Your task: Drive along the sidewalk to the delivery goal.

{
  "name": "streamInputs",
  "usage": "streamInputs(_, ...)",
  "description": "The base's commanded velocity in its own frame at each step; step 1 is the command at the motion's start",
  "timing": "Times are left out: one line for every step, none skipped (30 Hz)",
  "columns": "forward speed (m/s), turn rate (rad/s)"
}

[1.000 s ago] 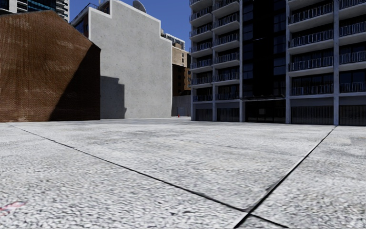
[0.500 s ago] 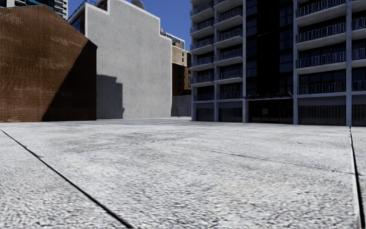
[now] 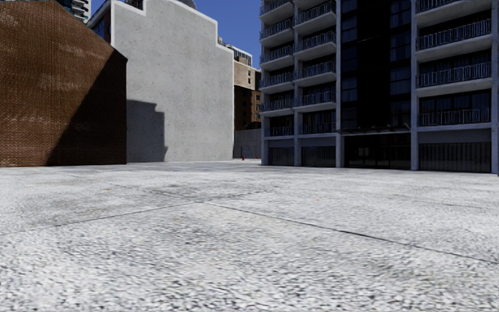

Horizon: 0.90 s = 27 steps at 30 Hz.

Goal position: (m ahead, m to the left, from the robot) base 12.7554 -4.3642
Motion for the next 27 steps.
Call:
streamInputs(2.0,0.0)
streamInputs(2.0,0.0)
streamInputs(2.0,0.0)
streamInputs(2.0,0.0)
streamInputs(2.0,0.0)
streamInputs(2.0,0.0)
streamInputs(2.0,0.0)
streamInputs(2.0,0.0)
streamInputs(2.0,0.0)
streamInputs(2.0,0.0)
streamInputs(2.0,0.0)
streamInputs(2.0,0.0)
streamInputs(2.0,0.0)
streamInputs(2.0,0.0)
streamInputs(2.0,0.0)
streamInputs(2.0,0.0)
streamInputs(2.0,0.0)
streamInputs(2.0,0.0)
streamInputs(2.0,0.0)
streamInputs(2.0,0.0)
streamInputs(2.0,0.0)
streamInputs(2.0,0.0)
streamInputs(2.0,0.0)
streamInputs(2.0,0.0)
streamInputs(2.0,0.0)
streamInputs(2.0,0.0)
streamInputs(2.0,0.0)
